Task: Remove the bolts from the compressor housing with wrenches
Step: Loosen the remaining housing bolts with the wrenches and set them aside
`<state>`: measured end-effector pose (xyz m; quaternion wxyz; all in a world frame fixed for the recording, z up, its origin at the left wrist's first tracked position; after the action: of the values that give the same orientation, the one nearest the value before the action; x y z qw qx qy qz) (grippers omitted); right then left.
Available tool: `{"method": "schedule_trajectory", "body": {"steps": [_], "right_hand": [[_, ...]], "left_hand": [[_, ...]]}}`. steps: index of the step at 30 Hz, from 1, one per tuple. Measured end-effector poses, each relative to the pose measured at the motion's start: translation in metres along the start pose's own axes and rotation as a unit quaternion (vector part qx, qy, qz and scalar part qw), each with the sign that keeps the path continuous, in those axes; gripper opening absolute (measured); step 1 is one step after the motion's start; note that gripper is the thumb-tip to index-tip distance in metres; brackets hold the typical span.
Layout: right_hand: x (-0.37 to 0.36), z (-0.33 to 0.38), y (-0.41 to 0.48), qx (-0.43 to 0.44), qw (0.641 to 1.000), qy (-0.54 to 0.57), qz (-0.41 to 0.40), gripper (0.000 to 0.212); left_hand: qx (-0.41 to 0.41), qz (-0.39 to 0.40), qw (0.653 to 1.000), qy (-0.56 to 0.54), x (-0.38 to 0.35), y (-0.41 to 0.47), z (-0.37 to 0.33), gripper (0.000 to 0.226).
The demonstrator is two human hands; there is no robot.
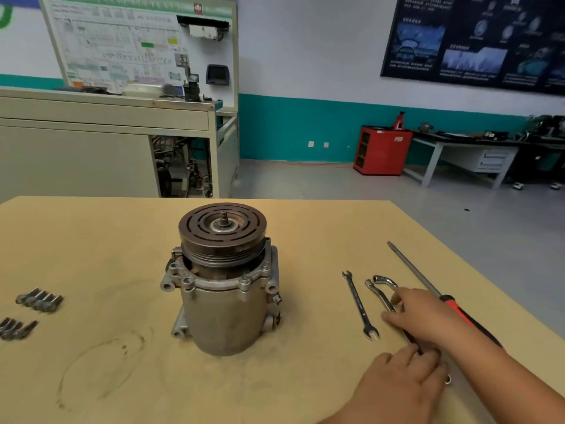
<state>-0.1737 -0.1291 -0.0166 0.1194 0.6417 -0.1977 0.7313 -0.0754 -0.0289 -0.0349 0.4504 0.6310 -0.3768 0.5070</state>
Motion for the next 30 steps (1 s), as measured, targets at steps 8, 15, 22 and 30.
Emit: {"method": "schedule_trajectory", "body": {"steps": [8, 15, 22, 30], "right_hand": [[0.005, 0.008, -0.009, -0.014, 1.0, 0.017, 0.0, 0.024], [0.049, 0.056, -0.089, 0.106, 0.897, 0.429, 0.021, 0.027], [0.037, 0.16, -0.162, 0.136, 0.694, 0.668, 0.231, 0.024], [0.013, 0.216, -0.2, 0.104, 0.593, 0.706, 0.372, 0.022]], "left_hand": [[-0.019, -0.004, 1.0, -0.007, -0.005, -0.003, 0.008, 0.045], [-0.01, -0.3, 0.953, -0.047, 0.086, -0.104, 0.034, 0.039], [0.065, -0.519, 0.838, -0.156, 0.157, -0.232, 0.064, 0.036], [-0.047, -0.503, 0.835, -0.217, 0.16, -0.283, 0.066, 0.032]]}}
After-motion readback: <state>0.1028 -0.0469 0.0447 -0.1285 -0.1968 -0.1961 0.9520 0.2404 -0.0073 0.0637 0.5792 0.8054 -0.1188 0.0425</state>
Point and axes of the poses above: each hand's wrist, its own y-axis towards the middle knuckle, its own x-axis out of the back of the hand, z = x × y, the point moved 7 cm from there along y, towards the middle knuckle, and after that the axes turned 13 degrees about -x, right-handed, at the moved point
